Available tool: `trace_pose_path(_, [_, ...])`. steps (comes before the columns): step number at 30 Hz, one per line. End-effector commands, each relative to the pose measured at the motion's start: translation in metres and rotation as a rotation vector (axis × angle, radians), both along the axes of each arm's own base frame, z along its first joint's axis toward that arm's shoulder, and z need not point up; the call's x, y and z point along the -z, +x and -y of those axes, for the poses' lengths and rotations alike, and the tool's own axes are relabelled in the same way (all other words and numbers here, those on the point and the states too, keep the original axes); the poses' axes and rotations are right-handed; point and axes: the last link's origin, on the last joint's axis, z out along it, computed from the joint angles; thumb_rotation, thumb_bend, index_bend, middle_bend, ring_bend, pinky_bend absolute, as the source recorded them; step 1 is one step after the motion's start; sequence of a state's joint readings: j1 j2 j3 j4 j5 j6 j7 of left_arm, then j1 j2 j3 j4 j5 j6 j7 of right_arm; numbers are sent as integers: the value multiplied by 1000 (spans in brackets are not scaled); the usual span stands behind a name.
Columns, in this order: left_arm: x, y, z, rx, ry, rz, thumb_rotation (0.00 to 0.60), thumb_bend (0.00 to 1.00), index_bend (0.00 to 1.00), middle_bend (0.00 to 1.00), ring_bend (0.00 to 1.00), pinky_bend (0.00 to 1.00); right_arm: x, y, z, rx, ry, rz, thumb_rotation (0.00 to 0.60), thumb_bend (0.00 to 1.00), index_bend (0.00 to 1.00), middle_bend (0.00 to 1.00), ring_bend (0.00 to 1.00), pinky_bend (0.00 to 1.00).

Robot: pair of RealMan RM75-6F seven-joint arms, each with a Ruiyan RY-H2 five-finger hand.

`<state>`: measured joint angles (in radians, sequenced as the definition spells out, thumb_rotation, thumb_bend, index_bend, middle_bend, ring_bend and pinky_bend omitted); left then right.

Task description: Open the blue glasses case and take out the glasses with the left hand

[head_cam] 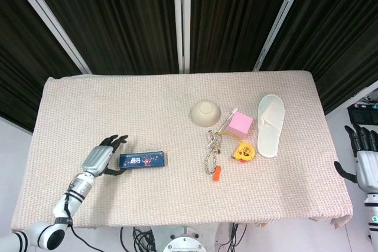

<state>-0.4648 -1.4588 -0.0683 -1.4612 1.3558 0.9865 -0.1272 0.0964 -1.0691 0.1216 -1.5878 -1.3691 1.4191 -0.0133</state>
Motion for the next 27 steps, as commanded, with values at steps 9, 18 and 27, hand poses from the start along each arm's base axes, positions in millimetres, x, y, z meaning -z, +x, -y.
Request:
trace_pose_path(9, [-1, -1, -3, -16, -4, 24, 600, 237, 102, 288, 31, 105, 3, 0, 0, 9, 9, -7, 600, 207, 0, 0, 0, 0])
trace_pose_path(18, [0, -1, -3, -35, -22, 43, 600, 265, 139, 423, 99, 107, 4, 0, 0, 20, 19, -12, 600, 209, 0, 0, 0, 0])
trace_pose_path(27, [0, 1, -3, -91, -55, 101, 600, 294, 173, 521, 178, 116, 5, -1, 0, 23, 24, -12, 600, 210, 0, 0, 0, 0])
